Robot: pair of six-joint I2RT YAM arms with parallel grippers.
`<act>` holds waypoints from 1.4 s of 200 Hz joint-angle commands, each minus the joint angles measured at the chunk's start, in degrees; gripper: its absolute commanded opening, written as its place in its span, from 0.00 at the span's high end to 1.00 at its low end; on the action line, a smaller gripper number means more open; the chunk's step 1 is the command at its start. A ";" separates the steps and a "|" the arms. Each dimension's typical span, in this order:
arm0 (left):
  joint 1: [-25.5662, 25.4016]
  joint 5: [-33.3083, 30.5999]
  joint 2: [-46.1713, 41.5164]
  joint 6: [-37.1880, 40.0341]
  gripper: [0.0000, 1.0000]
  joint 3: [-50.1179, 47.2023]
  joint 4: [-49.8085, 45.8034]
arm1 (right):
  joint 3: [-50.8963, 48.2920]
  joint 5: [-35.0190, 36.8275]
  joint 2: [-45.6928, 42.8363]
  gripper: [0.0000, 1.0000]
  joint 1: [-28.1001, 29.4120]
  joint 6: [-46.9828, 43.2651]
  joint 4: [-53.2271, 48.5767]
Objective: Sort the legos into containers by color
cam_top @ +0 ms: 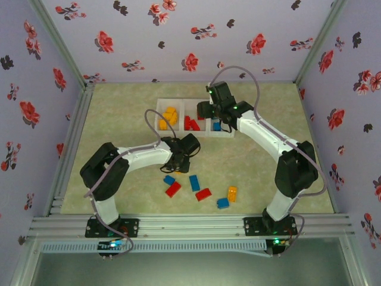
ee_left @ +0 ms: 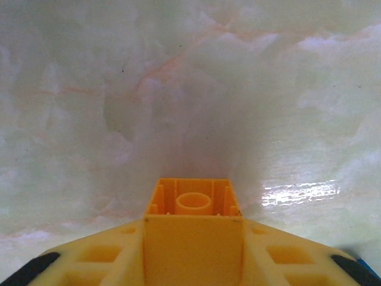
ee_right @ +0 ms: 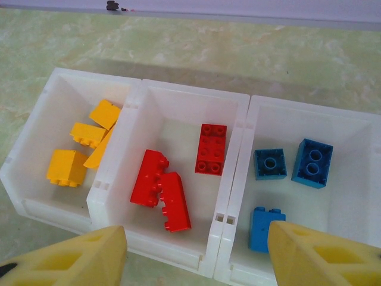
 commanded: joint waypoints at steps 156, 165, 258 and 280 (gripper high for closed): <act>12.92 -8.08 -0.02 16.63 0.68 22.84 -8.60 | -15.15 -2.64 -12.06 0.35 -0.54 3.17 2.55; 14.36 -8.06 0.55 17.62 0.68 24.35 -8.06 | -15.77 -2.64 -12.97 0.35 -0.48 3.46 2.65; 23.58 -6.54 11.67 25.31 0.68 37.68 -2.27 | -18.16 -2.82 -17.07 0.35 -0.41 3.70 1.12; 24.54 -5.39 14.83 26.22 0.68 40.90 -1.74 | -18.92 -2.65 -18.06 0.35 -0.39 3.71 0.72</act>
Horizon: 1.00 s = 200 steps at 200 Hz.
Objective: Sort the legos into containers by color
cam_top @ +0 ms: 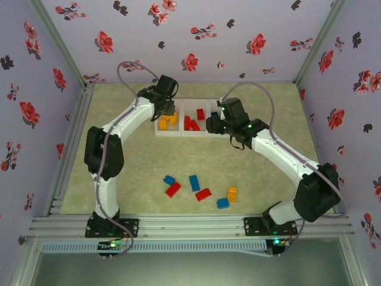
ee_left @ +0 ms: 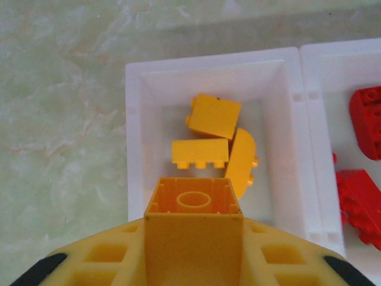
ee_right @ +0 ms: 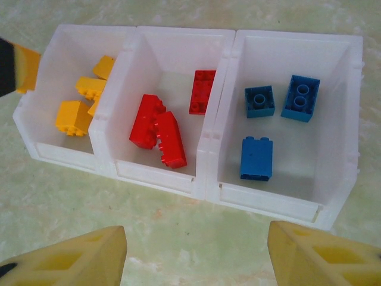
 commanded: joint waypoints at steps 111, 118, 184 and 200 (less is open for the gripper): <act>2.39 4.20 -0.40 -1.04 0.38 6.67 -4.18 | -4.59 -0.91 -3.92 0.35 0.38 -0.50 -3.64; 2.28 4.51 -1.86 -1.32 0.37 4.93 -3.65 | -4.73 -1.07 -3.88 0.35 0.53 -0.68 -3.89; 1.12 7.12 -17.19 -4.80 0.38 -15.46 4.27 | -6.18 0.74 -2.95 0.34 6.31 -0.02 -7.41; 0.37 7.44 -20.58 -5.47 0.38 -20.17 5.99 | -7.34 2.54 -2.63 0.34 8.87 1.96 -7.27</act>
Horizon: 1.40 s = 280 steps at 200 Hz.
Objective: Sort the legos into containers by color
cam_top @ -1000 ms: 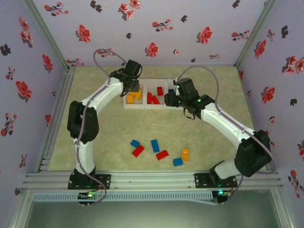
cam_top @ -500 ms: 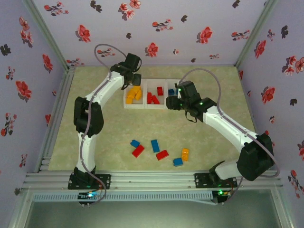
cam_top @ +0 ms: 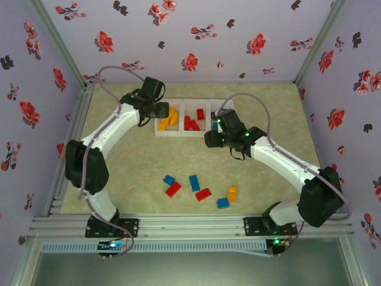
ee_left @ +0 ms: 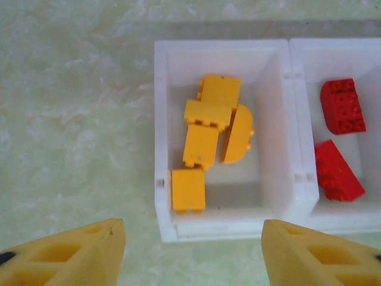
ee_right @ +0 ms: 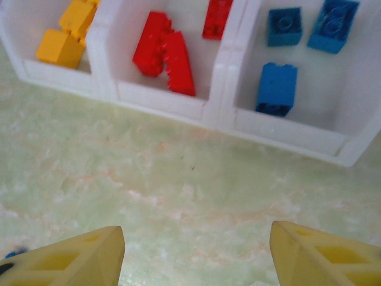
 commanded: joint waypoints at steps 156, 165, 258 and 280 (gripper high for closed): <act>-5.85 0.13 -24.48 -6.53 0.38 -27.60 0.84 | -10.96 1.39 6.50 0.37 22.04 19.13 6.20; -5.89 0.13 -24.41 -6.55 0.38 -27.33 0.69 | -10.96 1.69 7.01 0.37 22.73 19.52 6.44; -6.03 0.13 -24.26 -6.43 0.38 -25.91 -1.66 | -10.52 4.10 11.97 0.43 25.78 22.13 6.41; -6.11 0.13 -24.31 -6.18 0.38 -25.67 -1.79 | -10.36 4.12 13.09 0.45 26.22 22.47 6.73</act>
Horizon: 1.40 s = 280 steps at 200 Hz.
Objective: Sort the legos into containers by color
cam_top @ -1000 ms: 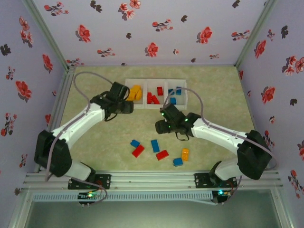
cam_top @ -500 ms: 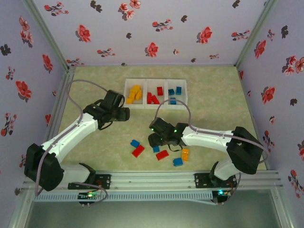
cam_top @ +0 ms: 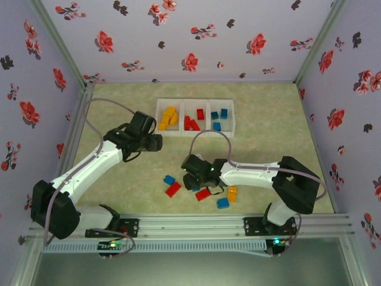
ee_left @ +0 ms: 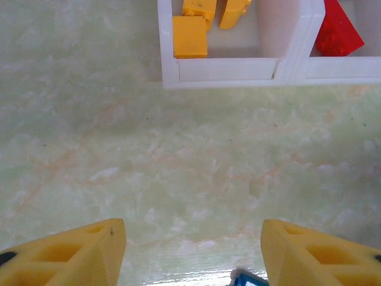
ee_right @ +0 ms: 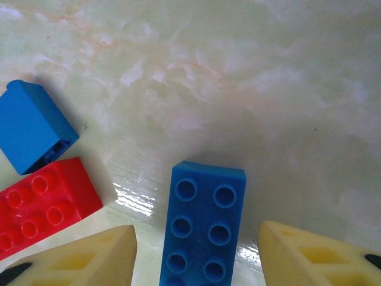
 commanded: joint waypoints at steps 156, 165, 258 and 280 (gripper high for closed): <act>-0.95 -1.19 -0.18 -0.34 0.38 1.48 -1.95 | 3.34 7.83 1.55 0.68 1.54 -0.74 -1.73; -1.12 -1.12 -0.26 -0.42 0.38 1.50 -1.95 | 4.77 9.12 1.39 0.68 1.10 -2.15 -1.96; -2.53 -1.11 -1.54 -0.66 0.38 0.53 -0.68 | 22.94 15.51 -3.21 0.70 -12.84 -19.91 -3.49; -2.63 -1.20 -1.88 -0.69 0.38 0.33 -0.74 | 24.37 14.13 -4.79 0.69 -16.80 -22.16 -3.08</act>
